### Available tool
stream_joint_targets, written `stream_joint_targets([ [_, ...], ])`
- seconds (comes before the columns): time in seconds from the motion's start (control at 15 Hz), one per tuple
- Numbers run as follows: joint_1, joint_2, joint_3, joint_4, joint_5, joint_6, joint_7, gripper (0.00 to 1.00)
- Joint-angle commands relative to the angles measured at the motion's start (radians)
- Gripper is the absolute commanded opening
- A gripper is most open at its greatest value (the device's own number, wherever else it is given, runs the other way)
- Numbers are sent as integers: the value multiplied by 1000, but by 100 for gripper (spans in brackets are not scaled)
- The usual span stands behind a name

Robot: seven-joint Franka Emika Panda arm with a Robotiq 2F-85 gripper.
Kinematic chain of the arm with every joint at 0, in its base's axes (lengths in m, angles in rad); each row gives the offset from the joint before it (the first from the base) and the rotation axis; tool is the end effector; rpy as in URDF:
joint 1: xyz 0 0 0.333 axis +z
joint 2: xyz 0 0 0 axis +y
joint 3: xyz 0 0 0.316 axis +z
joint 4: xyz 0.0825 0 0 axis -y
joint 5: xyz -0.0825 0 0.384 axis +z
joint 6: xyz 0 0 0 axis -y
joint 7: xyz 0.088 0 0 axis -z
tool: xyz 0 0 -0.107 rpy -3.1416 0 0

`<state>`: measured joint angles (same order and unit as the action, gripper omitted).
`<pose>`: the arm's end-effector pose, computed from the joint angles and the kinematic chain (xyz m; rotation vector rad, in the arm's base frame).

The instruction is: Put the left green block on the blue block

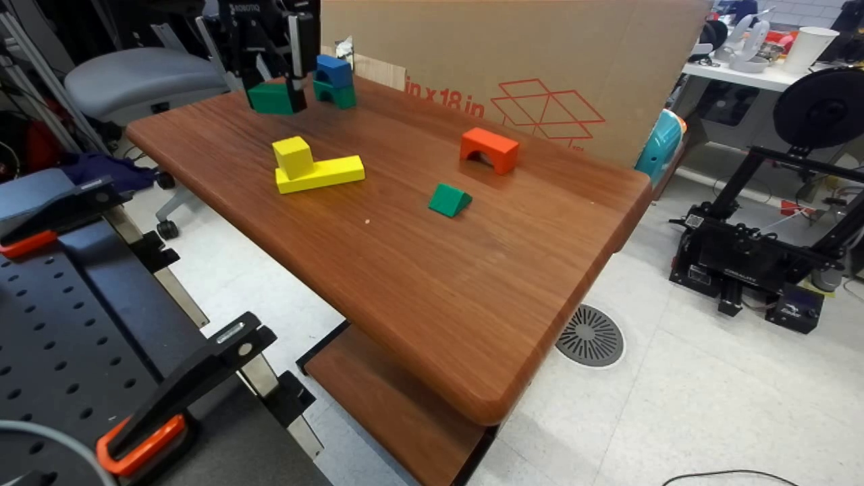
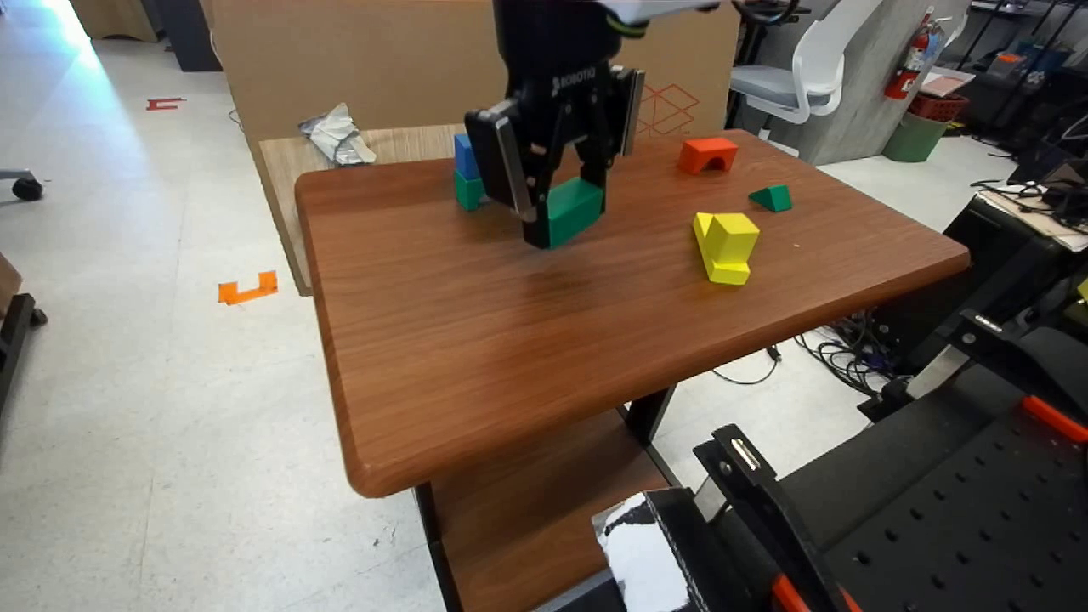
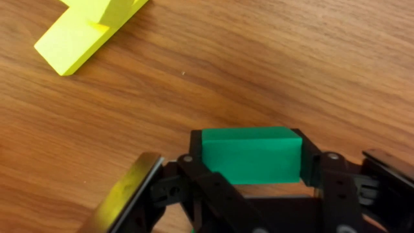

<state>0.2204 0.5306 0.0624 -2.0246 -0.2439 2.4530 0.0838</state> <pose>0.5657 0.1643 0.1748 2.9536 0.5808 -0.1142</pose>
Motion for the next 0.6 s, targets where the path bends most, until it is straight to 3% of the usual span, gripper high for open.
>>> stream_joint_targets([
  [0.0, -37, -109, 25, -48, 51, 3, -48, 41],
  [0.53, -83, -141, 29, 78, 230, -118, -36, 41],
])
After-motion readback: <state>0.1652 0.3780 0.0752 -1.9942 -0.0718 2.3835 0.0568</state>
